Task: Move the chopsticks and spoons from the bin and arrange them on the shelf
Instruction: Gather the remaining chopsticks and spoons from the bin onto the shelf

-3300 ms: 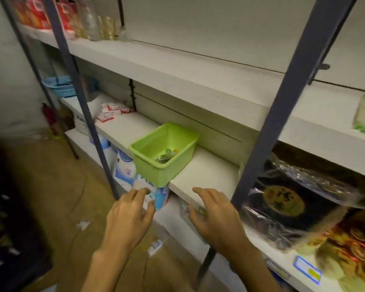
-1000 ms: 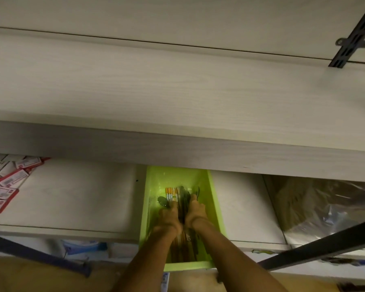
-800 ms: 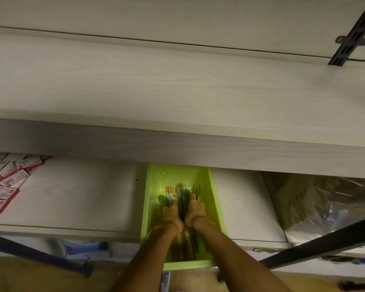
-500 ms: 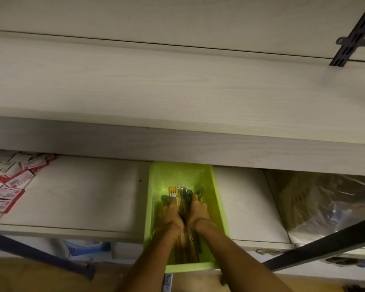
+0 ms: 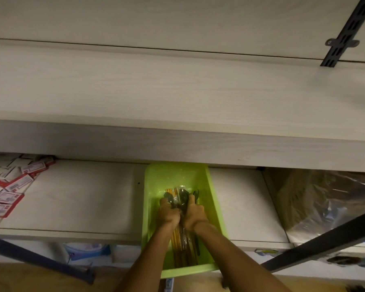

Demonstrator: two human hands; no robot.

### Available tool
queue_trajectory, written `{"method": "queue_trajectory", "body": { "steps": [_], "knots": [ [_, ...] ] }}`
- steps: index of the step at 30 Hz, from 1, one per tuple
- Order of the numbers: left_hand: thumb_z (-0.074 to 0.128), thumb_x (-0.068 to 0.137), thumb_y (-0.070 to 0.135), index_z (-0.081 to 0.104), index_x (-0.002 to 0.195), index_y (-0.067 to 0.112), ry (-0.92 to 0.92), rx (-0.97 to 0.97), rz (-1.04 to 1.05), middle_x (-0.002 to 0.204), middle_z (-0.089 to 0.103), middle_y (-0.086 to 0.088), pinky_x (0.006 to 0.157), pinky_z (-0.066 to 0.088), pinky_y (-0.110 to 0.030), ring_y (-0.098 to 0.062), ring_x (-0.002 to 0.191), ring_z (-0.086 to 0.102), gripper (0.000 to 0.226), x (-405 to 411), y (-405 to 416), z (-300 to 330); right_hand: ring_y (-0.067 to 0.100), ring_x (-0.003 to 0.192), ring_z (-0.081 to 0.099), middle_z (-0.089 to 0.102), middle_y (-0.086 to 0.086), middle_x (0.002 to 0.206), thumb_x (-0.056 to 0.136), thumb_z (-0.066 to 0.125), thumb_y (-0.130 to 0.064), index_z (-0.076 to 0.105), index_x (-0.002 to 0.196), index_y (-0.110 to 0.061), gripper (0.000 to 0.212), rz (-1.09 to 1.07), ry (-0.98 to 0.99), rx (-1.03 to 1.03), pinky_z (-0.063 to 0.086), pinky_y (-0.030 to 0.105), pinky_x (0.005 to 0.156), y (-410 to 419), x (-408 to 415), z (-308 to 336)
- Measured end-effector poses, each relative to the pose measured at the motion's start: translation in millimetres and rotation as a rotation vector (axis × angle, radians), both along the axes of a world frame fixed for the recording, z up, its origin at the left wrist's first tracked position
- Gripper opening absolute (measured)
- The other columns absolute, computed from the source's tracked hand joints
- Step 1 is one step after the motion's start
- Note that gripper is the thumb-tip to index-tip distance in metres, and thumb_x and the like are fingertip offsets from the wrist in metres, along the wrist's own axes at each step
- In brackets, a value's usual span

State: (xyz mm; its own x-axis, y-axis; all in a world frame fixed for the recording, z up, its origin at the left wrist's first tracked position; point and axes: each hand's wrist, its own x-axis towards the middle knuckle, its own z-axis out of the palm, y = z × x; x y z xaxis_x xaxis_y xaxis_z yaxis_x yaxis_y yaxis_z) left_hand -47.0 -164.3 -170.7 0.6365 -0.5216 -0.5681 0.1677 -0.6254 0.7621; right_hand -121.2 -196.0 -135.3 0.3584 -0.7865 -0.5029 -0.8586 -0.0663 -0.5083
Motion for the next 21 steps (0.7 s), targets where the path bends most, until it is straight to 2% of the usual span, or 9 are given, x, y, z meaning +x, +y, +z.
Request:
{"method": "queue_trajectory", "body": {
  "steps": [2,4,6,7,10,12,14,19,21],
  "knots": [
    [0.045,0.087,-0.004,0.047,0.121,0.016,0.093,0.022,0.036,0.117,0.063,-0.017,0.083,0.056,-0.049,-0.036,0.1,0.064,0.039,8.9,-3.3,-20.4,0.035,0.114,0.056,0.051,0.018,0.124,0.087,0.067,-0.021,0.016,0.148,-0.021,0.08,0.07,0.053,0.008,0.049,0.038,0.095,0.4,0.3,-2.6],
    [0.045,0.093,0.002,0.056,0.098,0.008,0.148,0.033,0.035,0.109,0.067,-0.016,0.086,0.056,-0.047,-0.032,0.097,0.065,0.013,9.8,-0.4,-12.9,0.035,0.117,0.053,0.048,0.019,0.128,0.083,0.072,-0.019,0.007,0.151,-0.022,0.094,0.108,0.107,0.007,0.047,0.038,0.098,1.5,1.5,-5.0],
    [0.045,0.097,0.005,0.055,0.082,0.017,0.187,0.037,0.017,0.098,0.064,-0.01,0.09,0.051,-0.041,-0.025,0.097,0.061,0.021,4.5,4.5,9.1,0.032,0.116,0.055,0.05,0.017,0.126,0.085,0.069,-0.016,0.007,0.152,-0.022,0.092,0.098,0.117,-0.013,0.048,0.038,0.098,1.5,3.6,-6.9],
    [0.046,0.097,0.006,0.052,0.08,0.021,0.208,0.049,0.012,0.094,0.06,-0.006,0.087,0.048,-0.037,-0.023,0.098,0.058,0.024,4.0,5.1,13.6,0.031,0.114,0.056,0.052,0.016,0.125,0.087,0.067,-0.016,0.009,0.151,-0.021,0.087,0.085,0.11,-0.024,0.049,0.038,0.097,1.2,4.4,-7.2],
    [0.046,0.098,0.006,0.057,0.097,0.019,0.29,0.009,0.015,0.098,0.058,-0.003,0.083,0.042,-0.033,-0.02,0.097,0.055,0.017,3.6,4.1,15.5,0.029,0.113,0.057,0.055,0.014,0.122,0.09,0.062,-0.012,0.017,0.148,-0.019,0.074,0.064,0.095,-0.042,0.05,0.035,0.094,-1.4,5.4,-5.7],
    [0.044,0.099,0.007,0.059,0.11,0.016,0.283,-0.007,0.011,0.102,0.06,-0.002,0.084,0.042,-0.031,-0.018,0.097,0.054,0.021,2.7,2.8,16.7,0.03,0.113,0.058,0.057,0.014,0.12,0.09,0.059,-0.01,0.021,0.145,-0.016,0.067,0.08,0.109,-0.065,0.051,0.036,0.093,-2.8,4.9,-3.3],
    [0.042,0.099,0.006,0.06,0.115,0.013,0.29,-0.036,0.002,0.111,0.06,-0.005,0.084,0.042,-0.029,-0.019,0.103,0.055,0.025,1.4,1.0,19.4,0.03,0.112,0.059,0.059,0.013,0.119,0.092,0.055,-0.01,0.027,0.142,-0.014,0.058,0.088,0.11,-0.081,0.051,0.035,0.092,-4.3,4.4,-1.1],
    [0.04,0.098,0.0,0.065,0.111,0.007,0.15,-0.036,-0.014,0.114,0.062,-0.009,0.085,0.048,-0.029,-0.024,0.105,0.058,0.029,-1.3,-1.2,20.8,0.03,0.116,0.057,0.056,0.014,0.123,0.092,0.053,-0.003,0.032,0.139,-0.011,0.052,0.026,0.056,-0.046,0.047,0.032,0.094,-9.6,2.5,6.5],
    [0.044,0.096,-0.001,0.066,0.099,0.011,0.053,-0.008,-0.024,0.118,0.063,-0.009,0.093,0.049,-0.035,-0.027,0.11,0.058,0.026,-0.5,-1.5,17.7,0.03,0.117,0.056,0.055,0.015,0.125,0.092,0.052,0.001,0.03,0.139,-0.009,0.053,0.009,0.051,-0.034,0.046,0.031,0.094,-10.9,2.7,7.6]
  ]
}}
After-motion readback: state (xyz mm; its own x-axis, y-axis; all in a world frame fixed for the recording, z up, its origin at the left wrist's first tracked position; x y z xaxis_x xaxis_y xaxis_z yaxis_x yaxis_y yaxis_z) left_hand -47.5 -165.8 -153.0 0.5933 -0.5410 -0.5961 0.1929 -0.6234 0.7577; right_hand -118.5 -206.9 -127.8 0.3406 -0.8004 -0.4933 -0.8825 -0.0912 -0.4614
